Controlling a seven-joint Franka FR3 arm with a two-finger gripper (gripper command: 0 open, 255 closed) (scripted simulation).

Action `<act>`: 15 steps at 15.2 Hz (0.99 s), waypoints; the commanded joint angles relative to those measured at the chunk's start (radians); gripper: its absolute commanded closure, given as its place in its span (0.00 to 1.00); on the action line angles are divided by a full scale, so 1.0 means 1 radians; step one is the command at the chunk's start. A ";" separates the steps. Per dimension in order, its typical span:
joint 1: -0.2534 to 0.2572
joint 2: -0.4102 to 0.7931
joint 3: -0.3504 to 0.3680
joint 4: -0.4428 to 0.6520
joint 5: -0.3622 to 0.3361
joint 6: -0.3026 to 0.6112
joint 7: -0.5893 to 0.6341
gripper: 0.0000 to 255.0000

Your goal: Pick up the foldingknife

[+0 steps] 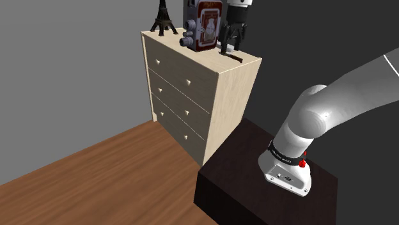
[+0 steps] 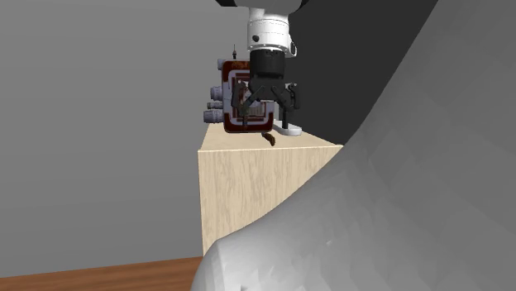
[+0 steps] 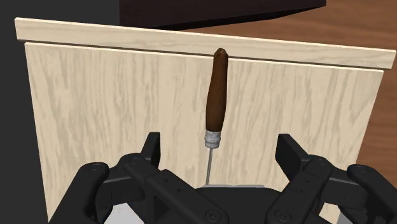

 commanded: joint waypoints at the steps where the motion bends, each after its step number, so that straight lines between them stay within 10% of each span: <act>1: -0.001 -0.003 -0.002 -0.028 -0.001 0.025 -0.001 0.00; 3: -0.001 -0.004 -0.002 -0.036 -0.001 0.033 -0.001 0.00; 4: -0.001 -0.006 -0.001 -0.038 -0.001 0.033 0.000 1.00; 15: -0.001 -0.002 -0.001 -0.008 -0.001 0.006 -0.001 1.00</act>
